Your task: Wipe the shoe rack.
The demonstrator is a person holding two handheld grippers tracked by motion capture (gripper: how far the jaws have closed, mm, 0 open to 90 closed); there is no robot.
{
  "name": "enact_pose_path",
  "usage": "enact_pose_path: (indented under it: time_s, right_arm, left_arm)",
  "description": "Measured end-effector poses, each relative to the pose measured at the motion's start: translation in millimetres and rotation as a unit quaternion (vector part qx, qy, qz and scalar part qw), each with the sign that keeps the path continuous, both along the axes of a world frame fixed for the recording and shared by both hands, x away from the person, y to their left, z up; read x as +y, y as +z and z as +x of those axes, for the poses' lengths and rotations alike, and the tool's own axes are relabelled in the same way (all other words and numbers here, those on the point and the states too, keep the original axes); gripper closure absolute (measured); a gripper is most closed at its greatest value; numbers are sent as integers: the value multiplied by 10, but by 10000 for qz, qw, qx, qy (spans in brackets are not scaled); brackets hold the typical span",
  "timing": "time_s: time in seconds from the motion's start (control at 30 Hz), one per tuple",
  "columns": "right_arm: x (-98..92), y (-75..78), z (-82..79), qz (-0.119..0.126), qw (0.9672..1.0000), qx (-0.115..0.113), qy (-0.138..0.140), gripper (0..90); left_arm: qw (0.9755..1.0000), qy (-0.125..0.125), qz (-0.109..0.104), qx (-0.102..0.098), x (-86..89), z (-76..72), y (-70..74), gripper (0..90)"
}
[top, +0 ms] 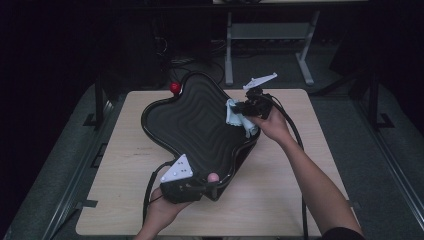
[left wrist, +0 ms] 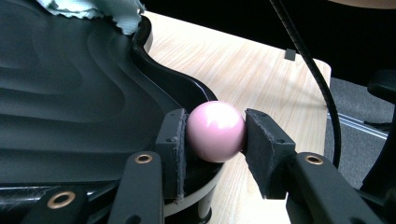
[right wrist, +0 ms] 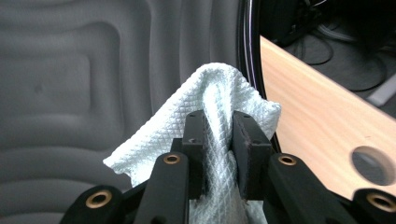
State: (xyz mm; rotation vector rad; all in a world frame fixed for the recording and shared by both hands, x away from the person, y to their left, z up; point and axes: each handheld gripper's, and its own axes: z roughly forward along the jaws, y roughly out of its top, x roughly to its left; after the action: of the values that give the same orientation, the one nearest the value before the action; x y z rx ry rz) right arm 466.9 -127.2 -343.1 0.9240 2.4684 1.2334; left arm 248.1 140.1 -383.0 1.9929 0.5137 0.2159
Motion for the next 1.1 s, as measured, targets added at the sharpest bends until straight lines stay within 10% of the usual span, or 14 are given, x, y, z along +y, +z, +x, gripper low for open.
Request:
enact_pose_path:
  time_s: [0.17, 0.37, 0.5, 0.7, 0.87, 1.1]
  right_arm:
    - [217, 54, -116, -129, 9987, -262, 408, 756]
    - [95, 21, 8, 107, 9999, -65, 37, 755]
    - [243, 65, -95, 44, 9986, -196, 486, 756]
    - [202, 94, 30, -43, 9997, -76, 220, 756]
    - [410, 149, -76, -124, 9975, -295, 631, 756]
    - [373, 181, 84, -120, 9992, -183, 331, 753]
  left_arm:
    - [10000, -7, -12, -8, 5, 1, -3, 601]
    - [10000, 1, -4, -14, 1, -3, -2, 601]
    - [10000, 4, -9, -5, 0, -3, -2, 601]
    - [10000, 12, 9, -11, -1, -8, -1, 601]
    - [10000, 5, 7, -8, 1, -8, -1, 601]
    - [10000, 1, 14, -11, 12, -15, 0, 601]
